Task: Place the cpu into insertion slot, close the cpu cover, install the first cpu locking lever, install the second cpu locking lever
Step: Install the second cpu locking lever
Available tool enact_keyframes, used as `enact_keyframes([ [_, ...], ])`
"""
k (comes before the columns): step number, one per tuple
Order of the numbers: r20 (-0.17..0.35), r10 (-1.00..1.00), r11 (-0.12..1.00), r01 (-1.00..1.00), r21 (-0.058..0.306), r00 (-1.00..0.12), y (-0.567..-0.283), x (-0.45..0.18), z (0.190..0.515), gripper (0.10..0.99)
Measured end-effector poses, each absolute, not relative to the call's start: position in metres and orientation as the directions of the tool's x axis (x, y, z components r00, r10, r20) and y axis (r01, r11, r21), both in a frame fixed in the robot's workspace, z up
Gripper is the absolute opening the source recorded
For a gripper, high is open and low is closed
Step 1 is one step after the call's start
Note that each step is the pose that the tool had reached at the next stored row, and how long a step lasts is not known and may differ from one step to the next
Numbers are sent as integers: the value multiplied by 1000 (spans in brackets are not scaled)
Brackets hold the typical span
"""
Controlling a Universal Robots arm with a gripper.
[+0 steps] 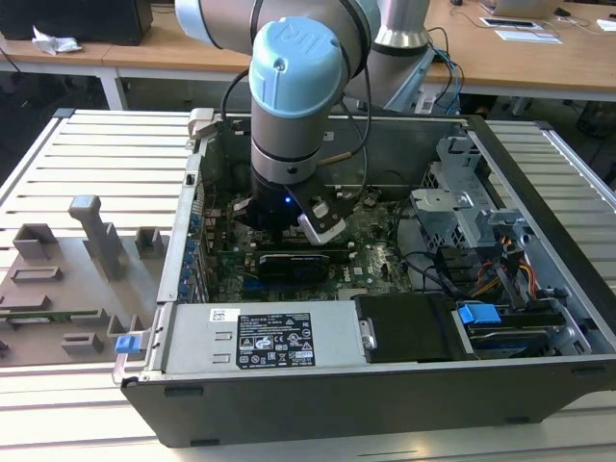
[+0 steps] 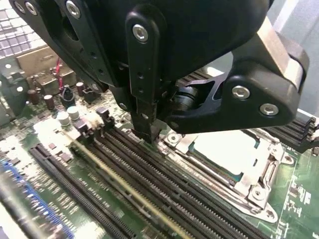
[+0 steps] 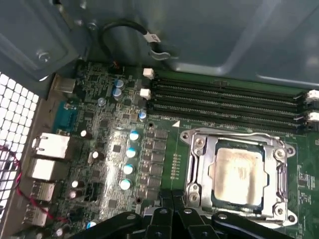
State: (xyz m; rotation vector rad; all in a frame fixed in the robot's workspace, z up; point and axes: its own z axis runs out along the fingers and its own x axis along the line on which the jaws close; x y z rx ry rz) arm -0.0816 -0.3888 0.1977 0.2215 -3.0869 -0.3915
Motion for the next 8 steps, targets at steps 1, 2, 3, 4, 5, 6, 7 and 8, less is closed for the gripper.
enact_keyframes([
  [1,4,-143,958,-138,251,-990,-388,-81,197,106],
  [2,4,-143,958,-138,250,-990,-388,-80,196,106],
  [3,4,-143,958,-137,250,-990,-388,-79,195,106],
  [4,4,-143,959,-138,250,-990,-388,-79,196,106],
  [5,4,-143,958,-138,250,-990,-388,-79,197,106],
  [6,4,-143,958,-138,250,-990,-388,-79,206,106],
  [7,4,-143,958,-138,250,-990,-388,-79,212,106],
  [8,4,-143,958,-138,250,-990,-388,-79,217,106],
])
